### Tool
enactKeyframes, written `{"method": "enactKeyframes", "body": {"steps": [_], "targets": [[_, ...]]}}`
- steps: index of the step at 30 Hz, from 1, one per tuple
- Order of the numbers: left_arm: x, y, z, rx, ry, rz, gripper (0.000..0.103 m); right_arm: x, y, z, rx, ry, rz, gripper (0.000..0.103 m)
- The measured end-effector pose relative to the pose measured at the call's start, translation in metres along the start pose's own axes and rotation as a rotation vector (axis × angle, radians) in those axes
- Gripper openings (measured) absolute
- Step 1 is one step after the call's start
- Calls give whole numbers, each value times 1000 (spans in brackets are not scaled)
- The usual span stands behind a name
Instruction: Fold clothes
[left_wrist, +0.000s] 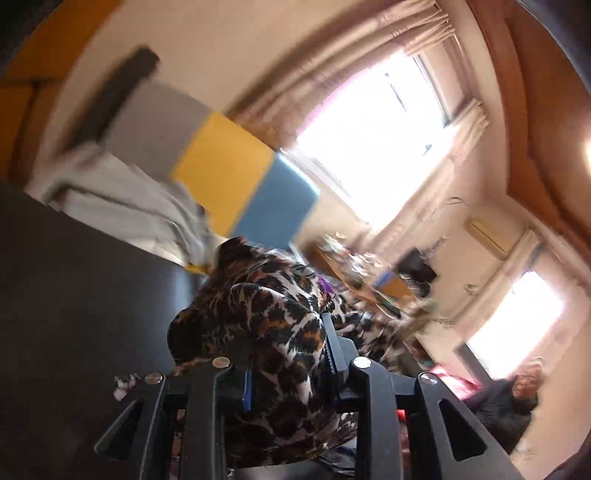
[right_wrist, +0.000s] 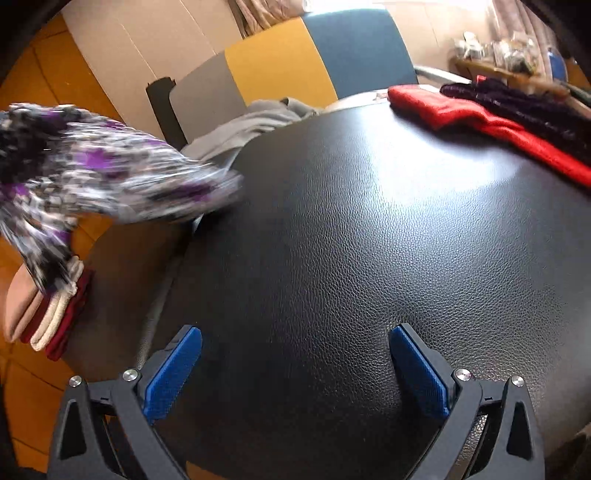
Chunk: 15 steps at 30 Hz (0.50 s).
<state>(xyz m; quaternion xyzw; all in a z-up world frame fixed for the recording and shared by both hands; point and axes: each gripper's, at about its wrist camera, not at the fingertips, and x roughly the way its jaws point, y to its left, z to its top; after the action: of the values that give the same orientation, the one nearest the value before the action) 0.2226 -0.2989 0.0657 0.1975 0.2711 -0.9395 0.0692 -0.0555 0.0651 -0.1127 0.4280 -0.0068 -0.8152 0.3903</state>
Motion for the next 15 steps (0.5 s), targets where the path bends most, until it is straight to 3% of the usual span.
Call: {"method": "enactKeyframes", "body": {"steps": [1, 2, 4, 7, 9, 12, 15], "targets": [[-3, -5, -5, 90, 32, 124, 27, 0, 3, -3, -22, -12, -16, 103], [-4, -7, -11, 120, 74, 142, 27, 0, 7, -6, -51, -18, -40, 103], [-4, -4, -29, 103, 135, 69, 23, 3, 15, -11, -108, -18, -97, 103], [15, 1, -63, 108, 252, 88, 14, 9, 27, -14, -171, -8, -185, 103], [29, 2, -95, 44, 352, -26, 13, 12, 32, -16, -191, 5, -234, 103], [52, 7, -143, 77, 473, 41, 13, 10, 29, -14, -174, 16, -233, 103], [48, 34, -176, -94, 484, 14, 14, 11, 30, -12, -173, 43, -235, 103]]}}
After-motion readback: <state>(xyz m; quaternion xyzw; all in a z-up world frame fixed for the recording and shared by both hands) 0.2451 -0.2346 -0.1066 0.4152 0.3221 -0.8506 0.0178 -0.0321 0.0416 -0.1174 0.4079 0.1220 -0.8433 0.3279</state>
